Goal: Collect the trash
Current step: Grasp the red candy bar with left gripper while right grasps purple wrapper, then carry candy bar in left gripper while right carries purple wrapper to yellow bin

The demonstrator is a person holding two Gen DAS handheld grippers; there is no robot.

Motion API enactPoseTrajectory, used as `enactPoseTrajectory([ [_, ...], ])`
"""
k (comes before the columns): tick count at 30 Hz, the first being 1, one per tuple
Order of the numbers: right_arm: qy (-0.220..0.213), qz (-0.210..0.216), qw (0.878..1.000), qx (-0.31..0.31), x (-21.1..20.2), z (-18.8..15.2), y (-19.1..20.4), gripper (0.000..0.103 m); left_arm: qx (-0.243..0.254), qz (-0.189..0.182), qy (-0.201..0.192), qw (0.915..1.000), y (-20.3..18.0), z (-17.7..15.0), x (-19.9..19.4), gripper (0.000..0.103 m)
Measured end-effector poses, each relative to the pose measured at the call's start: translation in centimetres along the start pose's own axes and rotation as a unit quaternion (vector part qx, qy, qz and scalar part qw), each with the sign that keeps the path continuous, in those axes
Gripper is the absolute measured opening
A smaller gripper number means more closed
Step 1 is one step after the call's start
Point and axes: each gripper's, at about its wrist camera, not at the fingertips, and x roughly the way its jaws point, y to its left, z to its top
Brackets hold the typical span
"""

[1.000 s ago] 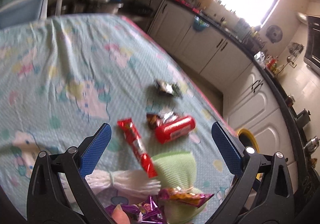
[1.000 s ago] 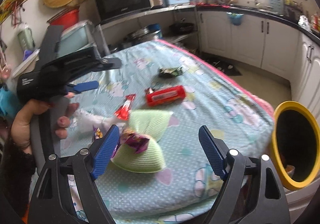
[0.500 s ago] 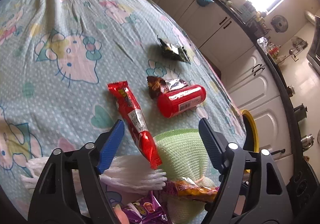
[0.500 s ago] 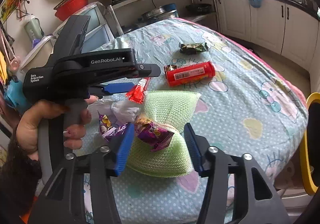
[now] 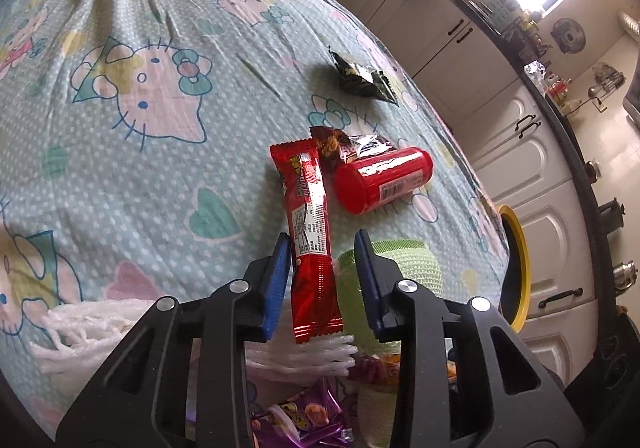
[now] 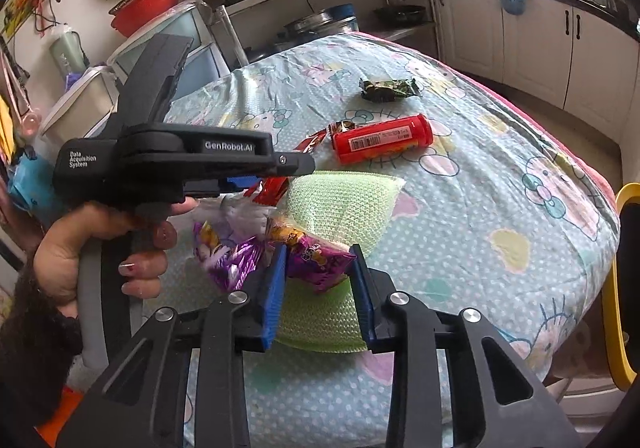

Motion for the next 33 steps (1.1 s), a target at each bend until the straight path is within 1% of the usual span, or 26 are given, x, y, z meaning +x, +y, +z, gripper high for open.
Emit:
enactPoseTrajectory([
  [1, -0.001, -0.001, 1.000, 0.001, -0.1, 0.0, -0.1, 0.030, 0.000, 0.001, 0.000, 1.0000, 0.0, 0.0, 0.0, 0.021],
  [3, -0.005, -0.004, 1.000, 0.004, -0.3, 0.1, -0.2, 0.029, 0.002, -0.002, 0.001, 1.0000, 0.0, 0.0, 0.0, 0.018],
  [5, -0.008, -0.004, 1.000, 0.006, -0.4, 0.1, -0.3, 0.029, 0.005, -0.003, -0.001, 1.0000, -0.1, -0.1, 0.0, 0.013],
  [8, -0.012, -0.005, 1.000, 0.006, -0.6, 0.2, -0.3, 0.029, 0.010, -0.007, -0.007, 0.9999, -0.4, -0.1, -0.3, 0.011],
  [13, -0.021, -0.005, 1.000, 0.004, -1.1, 0.2, -0.1, 0.029, 0.019, -0.006, -0.023, 0.9995, -0.7, 0.1, -1.2, 0.010],
  [23, -0.040, -0.015, 0.999, 0.011, -2.6, 0.5, -0.5, 0.029, 0.049, -0.003, -0.061, 0.9969, -2.5, 0.3, -3.7, 0.010],
  [33, -0.059, -0.033, 0.997, 0.030, -4.6, 0.5, -2.0, 0.029, 0.083, -0.016, -0.074, 0.9936, -5.3, -0.2, -4.7, 0.010],
])
